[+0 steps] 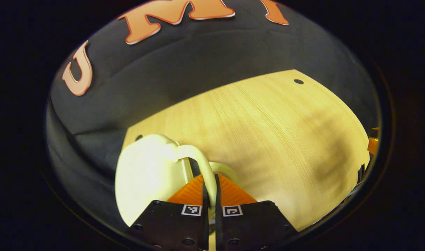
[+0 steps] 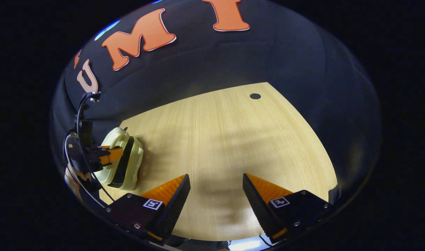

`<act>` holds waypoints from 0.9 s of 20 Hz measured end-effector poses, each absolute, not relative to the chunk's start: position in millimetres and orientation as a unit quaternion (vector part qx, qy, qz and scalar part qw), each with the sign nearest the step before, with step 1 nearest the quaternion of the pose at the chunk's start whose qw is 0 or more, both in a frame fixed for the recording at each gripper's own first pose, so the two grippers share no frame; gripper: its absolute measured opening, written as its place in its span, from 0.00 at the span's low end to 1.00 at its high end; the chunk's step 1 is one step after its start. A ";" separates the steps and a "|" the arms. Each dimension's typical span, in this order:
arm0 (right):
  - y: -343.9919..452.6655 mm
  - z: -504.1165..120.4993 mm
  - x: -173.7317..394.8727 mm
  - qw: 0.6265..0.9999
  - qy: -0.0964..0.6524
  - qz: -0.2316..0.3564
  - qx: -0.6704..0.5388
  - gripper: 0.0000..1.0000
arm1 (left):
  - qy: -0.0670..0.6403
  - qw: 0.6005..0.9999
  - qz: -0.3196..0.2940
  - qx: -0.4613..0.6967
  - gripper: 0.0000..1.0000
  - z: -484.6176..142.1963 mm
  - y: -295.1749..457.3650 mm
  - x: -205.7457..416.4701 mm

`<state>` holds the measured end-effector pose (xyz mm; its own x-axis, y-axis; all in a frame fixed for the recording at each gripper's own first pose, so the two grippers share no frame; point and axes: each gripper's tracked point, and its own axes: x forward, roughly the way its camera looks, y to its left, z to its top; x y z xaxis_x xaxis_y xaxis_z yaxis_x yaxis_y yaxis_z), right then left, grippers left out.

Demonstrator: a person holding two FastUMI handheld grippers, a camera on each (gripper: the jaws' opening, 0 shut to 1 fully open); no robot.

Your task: First open the suitcase, pack the skin care products into it, and then close the suitcase.

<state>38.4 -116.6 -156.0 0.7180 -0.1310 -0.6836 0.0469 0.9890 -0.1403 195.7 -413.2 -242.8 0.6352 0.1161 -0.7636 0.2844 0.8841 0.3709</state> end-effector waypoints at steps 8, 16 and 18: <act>-108.6 -164.6 35.2 0.921 0.382 -0.051 -0.062 0.96 | 0.462 0.853 -0.064 0.236 0.08 -267.5 -411.6 202.7; -67.4 -156.3 35.9 0.928 0.361 -0.068 -0.066 0.96 | 0.482 0.857 -0.114 0.140 0.63 -273.7 -435.0 196.4; -53.2 -145.3 39.3 0.934 0.345 -0.073 -0.061 0.96 | 0.444 0.882 -0.117 0.111 0.81 -241.2 -448.1 211.1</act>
